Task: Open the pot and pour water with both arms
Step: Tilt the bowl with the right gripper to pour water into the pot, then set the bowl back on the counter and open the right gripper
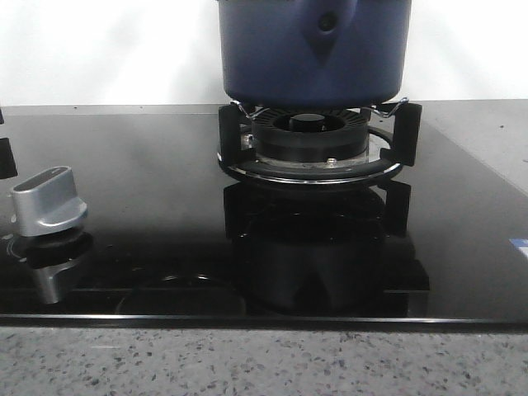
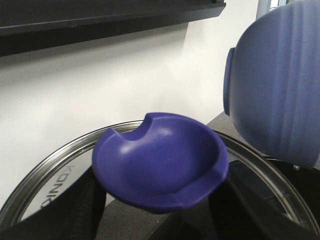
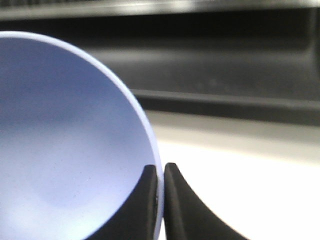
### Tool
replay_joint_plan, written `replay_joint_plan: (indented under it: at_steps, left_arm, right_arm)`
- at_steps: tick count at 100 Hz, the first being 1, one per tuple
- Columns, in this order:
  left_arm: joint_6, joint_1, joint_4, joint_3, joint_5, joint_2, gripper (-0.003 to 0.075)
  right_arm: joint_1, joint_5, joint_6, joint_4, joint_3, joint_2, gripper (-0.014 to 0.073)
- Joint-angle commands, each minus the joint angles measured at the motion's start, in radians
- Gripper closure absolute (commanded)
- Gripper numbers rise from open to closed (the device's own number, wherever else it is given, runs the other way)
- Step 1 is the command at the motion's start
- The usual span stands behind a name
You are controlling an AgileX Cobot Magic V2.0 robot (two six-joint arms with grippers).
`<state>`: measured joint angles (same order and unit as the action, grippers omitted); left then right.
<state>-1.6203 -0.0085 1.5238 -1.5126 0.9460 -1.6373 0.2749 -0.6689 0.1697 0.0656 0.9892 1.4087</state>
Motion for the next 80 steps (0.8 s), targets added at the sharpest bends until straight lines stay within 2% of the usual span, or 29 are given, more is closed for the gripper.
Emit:
replay_joint_plan:
  at_steps: [1,18,32,53,60,70,80]
  left_arm:
    - [0.010,0.002,0.106,-0.042,0.018,0.057,0.0469]
    - [0.010,0.000,0.121,-0.042,0.040,0.057,0.0469]
    - [0.010,-0.004,0.143,-0.042,0.063,0.057,0.0469]
    - [0.008,-0.046,0.149,-0.043,0.068,0.057,0.0469]
    - [0.003,-0.070,0.149,-0.043,0.060,0.057,0.0469]
    - [-0.002,-0.111,0.149,-0.043,0.041,0.057,0.0469]
    - [-0.002,-0.153,0.146,-0.043,0.021,0.057,0.0469]
  right_arm:
    - [-0.028,0.105,0.002,0.042,0.079,-0.088,0.0641]
    - [-0.143,0.629,0.002,0.084,0.242,-0.136,0.0641]
    - [-0.288,1.054,-0.004,0.108,0.383,-0.134,0.0641]
    - [-0.548,1.506,-0.034,0.110,0.423,-0.117,0.0641]
    - [-0.628,1.591,-0.034,0.123,0.401,-0.088,0.0641]
    - [-0.714,1.607,-0.034,0.147,0.339,-0.049,0.0641]
    - [-0.753,1.602,-0.034,0.149,0.265,-0.031,0.0641]
